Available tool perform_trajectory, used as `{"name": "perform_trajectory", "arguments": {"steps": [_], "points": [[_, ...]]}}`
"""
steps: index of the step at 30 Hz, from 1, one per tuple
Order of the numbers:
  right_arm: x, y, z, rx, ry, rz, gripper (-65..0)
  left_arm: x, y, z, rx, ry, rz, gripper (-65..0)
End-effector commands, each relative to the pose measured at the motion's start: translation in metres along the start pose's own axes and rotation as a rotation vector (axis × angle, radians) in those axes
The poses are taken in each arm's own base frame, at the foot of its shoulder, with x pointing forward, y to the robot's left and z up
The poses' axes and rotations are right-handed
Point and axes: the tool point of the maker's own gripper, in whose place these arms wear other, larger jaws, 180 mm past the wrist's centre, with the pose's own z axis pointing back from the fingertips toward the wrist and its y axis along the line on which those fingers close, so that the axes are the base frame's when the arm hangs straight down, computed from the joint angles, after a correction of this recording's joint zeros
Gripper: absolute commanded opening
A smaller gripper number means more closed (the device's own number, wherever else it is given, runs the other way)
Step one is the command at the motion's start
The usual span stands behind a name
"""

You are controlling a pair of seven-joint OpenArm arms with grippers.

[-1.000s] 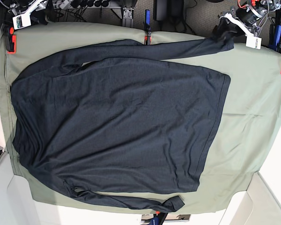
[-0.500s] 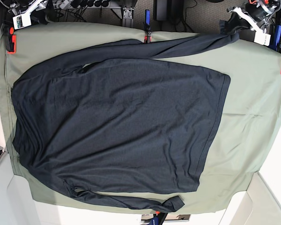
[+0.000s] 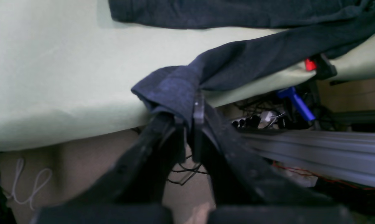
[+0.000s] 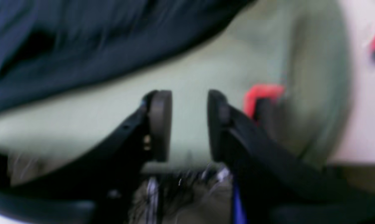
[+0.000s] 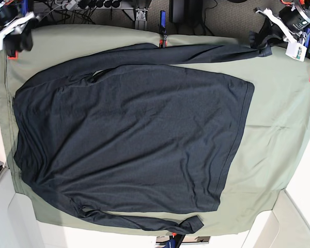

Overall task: Fold the T-shirt properly
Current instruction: 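Lower both grippers to the shirt's shoulder corners and grasp them, then pull the grasped shoulder corners across the shirt toward the hem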

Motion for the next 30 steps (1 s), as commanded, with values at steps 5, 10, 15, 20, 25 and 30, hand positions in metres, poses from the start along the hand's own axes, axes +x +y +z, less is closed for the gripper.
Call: {"name": "perform_trajectory", "arguments": {"steps": [5,10,15,20,25,30], "points": [[0.042,-0.010,-0.009,-0.044,-0.114,-0.018,-27.5,0.013,0.002,0.004,-0.013,-0.019,-0.049,-65.0],[0.064,-0.029,-0.021,-0.127,-0.159,-0.028,-27.5,0.015,0.004,0.005,-0.013,-0.014,-0.067,-65.0],[0.067,-0.048,-0.045,-0.149,-0.170,-0.104,-27.5,0.016,0.004,0.005,-0.014,-0.014,-0.069,-65.0],[0.064,-0.057,-0.071,-0.132,-0.148,-0.170,-27.5,0.015,0.004,0.005,-0.014,-0.013,-0.068,-65.0],[0.067,-0.042,-0.092,-0.086,-0.132,-0.164,-27.5,0.016,0.004,0.005,-0.014,-0.014,-0.068,-65.0],[0.076,-0.024,-0.109,-0.056,-0.120,-0.116,-27.5,0.016,0.004,0.005,-0.013,-0.014,-0.069,-65.0]]}}
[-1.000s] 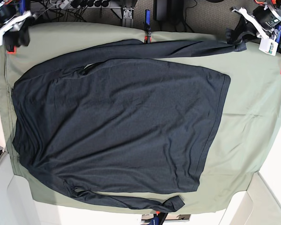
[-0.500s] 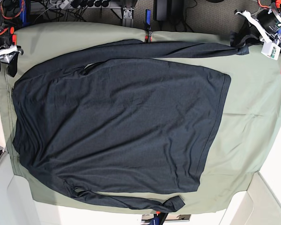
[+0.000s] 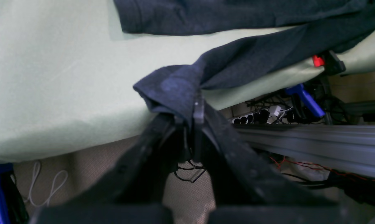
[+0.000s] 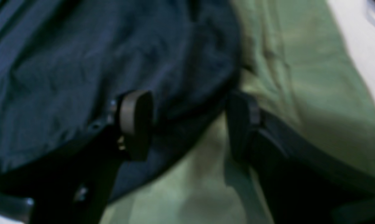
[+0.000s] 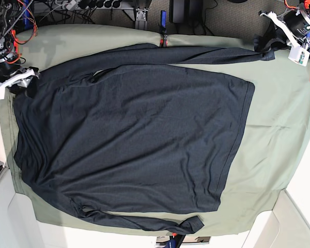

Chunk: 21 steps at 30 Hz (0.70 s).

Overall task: Fold the T-shirt properly
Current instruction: 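Pull the grasped shoulder corners across the shirt toward the hem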

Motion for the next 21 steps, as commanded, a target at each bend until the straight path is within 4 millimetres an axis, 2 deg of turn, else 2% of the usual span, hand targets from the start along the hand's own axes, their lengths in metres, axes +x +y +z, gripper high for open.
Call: {"name": "perform_trajectory", "arguments": {"steps": [1,6,11,17,19,21], "points": [[0.018,0.001,0.000,0.003,-0.047,0.017,-27.6,0.009,-0.002,0.003,-0.013,-0.027,-0.020,-65.0],[0.018,0.003,-0.002,0.003,-0.043,0.031,-27.7,0.009,-0.002,0.003,-0.012,-0.027,-0.021,-65.0],[0.010,-0.013,-0.001,-0.081,-0.004,0.012,-27.7,0.009,-0.002,0.003,-0.012,-0.028,-0.020,-65.0],[0.009,-0.013,-0.002,-0.082,-0.003,0.009,-27.9,0.010,-0.002,0.003,-0.013,-0.030,-0.021,-65.0],[0.007,-0.014,-0.002,-0.083,0.003,0.005,-33.8,0.012,-0.002,0.003,-0.012,-0.044,-0.021,-65.0],[0.004,-0.015,-0.003,-0.085,0.011,-0.001,-47.0,0.013,-0.002,0.003,-0.012,-0.049,-0.022,-65.0]]}}
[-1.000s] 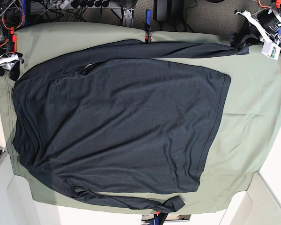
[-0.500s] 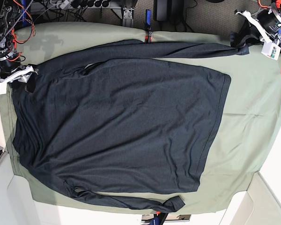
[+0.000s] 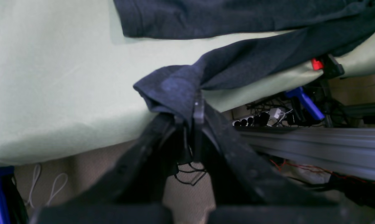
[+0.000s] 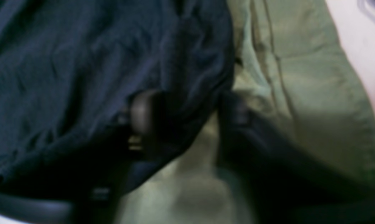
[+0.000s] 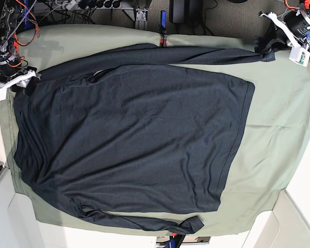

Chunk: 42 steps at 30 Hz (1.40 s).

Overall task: Fold the T-shirt properly
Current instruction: 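Pull the grasped shoulder corners across the shirt toward the hem, then drag the folded shoulder edge further toward the hem with both grippers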

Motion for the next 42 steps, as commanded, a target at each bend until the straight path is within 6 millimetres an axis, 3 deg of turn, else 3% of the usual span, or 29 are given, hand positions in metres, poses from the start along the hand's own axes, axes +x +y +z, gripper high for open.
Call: {"name": "perform_trajectory", "arguments": {"steps": [1,3,9,14,21,25,34,42], "points": [[0.014,-0.003,0.002,-0.003,-0.040,0.011,-54.1,0.009,-0.002,0.003,-0.013,-0.028,-0.020,-65.0],[0.010,-0.004,0.001,-0.009,-0.017,0.024,-65.0,0.009,-0.002,0.003,-0.012,-0.026,-0.021,-65.0],[0.003,-0.022,0.010,-0.066,0.048,0.029,-65.0,0.001,-0.001,0.005,-0.007,0.025,-0.027,-65.0],[0.022,-0.045,0.027,-0.082,-0.028,-0.044,-65.0,0.026,0.003,0.015,0.020,-0.037,-0.068,-65.0],[0.040,-0.042,0.030,-0.035,-0.094,-0.095,-65.0,0.065,0.013,0.010,0.031,-0.110,-0.209,-65.0],[0.059,-0.036,0.027,-0.012,-0.137,-0.083,-65.0,0.081,0.022,-0.010,0.014,-0.118,-0.279,-65.0],[0.102,-0.033,0.017,-0.019,-0.222,-0.070,-65.0,0.099,0.053,-0.084,-0.031,-0.105,-0.261,-65.0],[0.086,-0.043,-0.004,-0.026,-0.174,-0.137,-65.0,0.090,0.044,-0.131,-0.103,-0.021,-0.261,-65.0]]}}
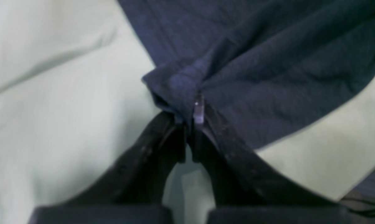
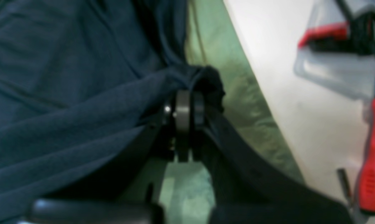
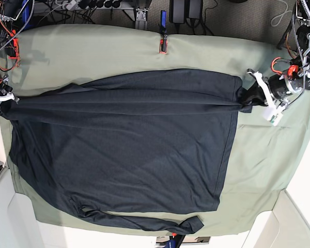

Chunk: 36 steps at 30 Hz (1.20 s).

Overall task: Fold the T-shirt properly
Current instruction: 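Drag the folded shoulder edge further toward the hem with both grippers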

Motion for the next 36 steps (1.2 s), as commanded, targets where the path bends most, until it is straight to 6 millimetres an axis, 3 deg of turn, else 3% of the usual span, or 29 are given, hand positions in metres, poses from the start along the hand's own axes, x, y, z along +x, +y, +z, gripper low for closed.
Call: {"name": "perform_trajectory", "arguments": {"steps": [1,5,7,12,19,32,34,36], "points": [[0.018,-0.005,0.002,-0.006,-0.051,0.007,-65.0,0.017,0.008,0.003,0.010,-0.035,-0.033,-61.0],[0.003,-0.010,-0.003,-0.012,-0.012,-0.019,-65.0,0.008,0.006,-0.003,0.005,0.011,-0.053,-31.4],[0.002,-0.009,-0.004,-0.003,-0.010,-0.017,-65.0,-0.002,0.003,-0.002,-0.013,0.071,-0.024,-24.8],[0.004,-0.004,-0.003,0.024,-0.020,-0.024,-65.0,-0.007,-0.021,0.004,-0.150,0.125,0.136,-24.8],[0.001,-0.004,-0.003,0.024,-0.009,-0.025,-65.0,-0.009,-0.023,0.013,-0.174,0.111,0.206,-24.8],[0.000,-0.002,-0.003,0.037,-0.004,-0.038,-65.0,-0.039,-0.034,-0.009,-0.119,0.178,0.174,-25.4],[-0.001,-0.002,-0.003,0.036,0.004,-0.037,-65.0,-0.039,-0.033,-0.009,-0.115,0.175,0.170,-34.7],[-0.001,-0.002,-0.003,0.035,0.003,-0.036,-65.0,-0.040,-0.031,-0.007,-0.112,0.186,0.165,-53.3]]}}
